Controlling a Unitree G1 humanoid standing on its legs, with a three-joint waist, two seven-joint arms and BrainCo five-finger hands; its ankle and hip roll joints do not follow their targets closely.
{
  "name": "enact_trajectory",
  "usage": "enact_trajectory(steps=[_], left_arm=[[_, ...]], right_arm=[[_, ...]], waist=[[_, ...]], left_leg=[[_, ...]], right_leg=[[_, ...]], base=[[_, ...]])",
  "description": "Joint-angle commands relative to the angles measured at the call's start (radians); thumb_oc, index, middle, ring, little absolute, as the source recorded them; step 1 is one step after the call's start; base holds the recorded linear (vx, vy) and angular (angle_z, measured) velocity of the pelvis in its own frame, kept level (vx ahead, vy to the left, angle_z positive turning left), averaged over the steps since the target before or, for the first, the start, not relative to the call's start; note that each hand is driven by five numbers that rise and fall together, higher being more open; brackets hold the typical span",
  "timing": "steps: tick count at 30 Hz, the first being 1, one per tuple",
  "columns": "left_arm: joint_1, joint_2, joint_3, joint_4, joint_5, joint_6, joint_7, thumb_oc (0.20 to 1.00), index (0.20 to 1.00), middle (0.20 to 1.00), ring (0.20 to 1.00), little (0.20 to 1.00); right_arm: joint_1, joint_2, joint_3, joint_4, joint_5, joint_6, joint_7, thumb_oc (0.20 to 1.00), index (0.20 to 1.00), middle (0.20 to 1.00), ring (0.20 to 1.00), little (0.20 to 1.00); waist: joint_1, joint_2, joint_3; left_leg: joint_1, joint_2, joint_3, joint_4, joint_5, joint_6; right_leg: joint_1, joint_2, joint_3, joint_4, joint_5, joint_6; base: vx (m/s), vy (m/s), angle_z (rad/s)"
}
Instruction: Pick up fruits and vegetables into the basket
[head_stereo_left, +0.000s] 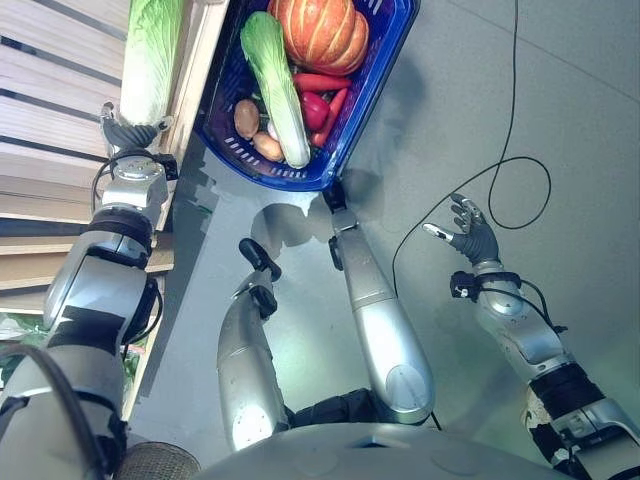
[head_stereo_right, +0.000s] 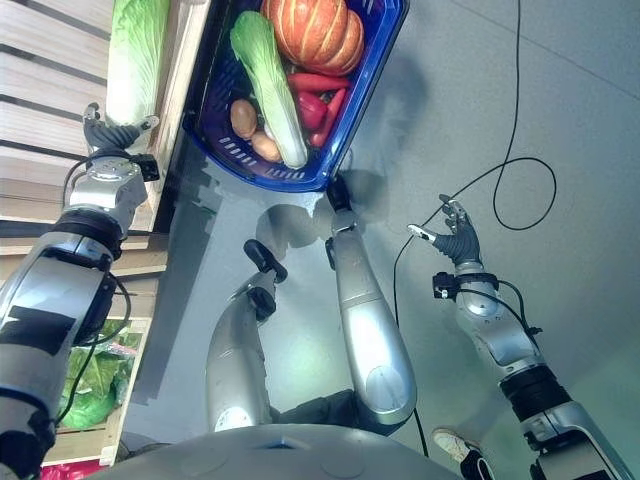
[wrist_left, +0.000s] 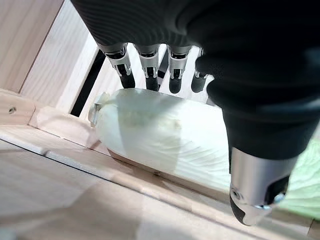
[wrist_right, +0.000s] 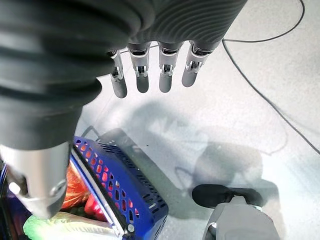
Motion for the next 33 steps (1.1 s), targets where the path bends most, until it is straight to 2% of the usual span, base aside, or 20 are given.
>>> enact_trajectory(steps=[1,8,14,21,29,33], left_arm=[[0.061,-0.041,0.042,-0.004,-0.082,-0.011,-0.064,1.000,1.000,1.000,1.000,1.000],[0.066,-0.045,0.047,0.009,-0.078,-0.001,-0.064,1.000,1.000,1.000,1.000,1.000],[0.054,-0.032,0.023,0.041,0.005,0.055,-0.034,1.000,1.000,1.000,1.000,1.000],[0.000,-0.006,-0.046,0.121,0.138,0.237,0.082,1.000,1.000,1.000,1.000,1.000],[-0.043,-0.011,-0.112,0.161,0.208,0.360,0.114,1.000,1.000,1.000,1.000,1.000],[-0.046,-0.018,-0.125,0.179,0.196,0.383,0.111,1.000,1.000,1.000,1.000,1.000]], right_arm=[[0.039,0.022,-0.001,-0.008,-0.001,-0.028,-0.003,1.000,1.000,1.000,1.000,1.000],[0.029,0.024,0.009,0.007,0.016,-0.032,-0.005,1.000,1.000,1.000,1.000,1.000],[0.021,0.025,0.014,0.022,0.079,-0.041,0.007,1.000,1.000,1.000,1.000,1.000],[0.011,0.018,0.018,0.045,0.146,-0.063,0.037,1.000,1.000,1.000,1.000,1.000],[0.000,0.008,0.019,0.052,0.192,-0.072,0.047,1.000,1.000,1.000,1.000,1.000],[-0.002,0.003,0.016,0.051,0.209,-0.070,0.053,1.000,1.000,1.000,1.000,1.000]], waist=[[-0.004,-0.057,-0.035],[0.000,-0.059,-0.035],[0.001,-0.066,-0.035],[-0.011,-0.063,-0.035],[-0.025,-0.054,-0.035],[-0.031,-0.049,-0.035]], left_leg=[[-0.076,-0.010,0.025,0.072,-0.057,0.057],[-0.082,-0.011,0.019,0.077,-0.060,0.057],[-0.090,-0.008,0.017,0.080,-0.059,0.057],[-0.098,-0.004,0.021,0.081,-0.056,0.051],[-0.103,-0.002,0.030,0.069,-0.048,0.037],[-0.103,-0.003,0.034,0.061,-0.045,0.033]], right_leg=[[0.005,0.004,-0.014,0.035,-0.109,0.050],[0.001,0.006,-0.014,0.040,-0.112,0.050],[-0.002,0.007,-0.017,0.036,-0.107,0.049],[-0.017,0.011,-0.010,0.040,-0.104,0.045],[-0.037,0.015,-0.003,0.044,-0.103,0.043],[-0.045,0.017,0.000,0.045,-0.104,0.041]], base=[[0.00,0.000,0.00],[0.00,0.000,0.00],[0.00,-0.017,-0.01],[0.00,-0.003,-0.01],[0.00,-0.011,-0.03],[0.00,-0.003,-0.09]])
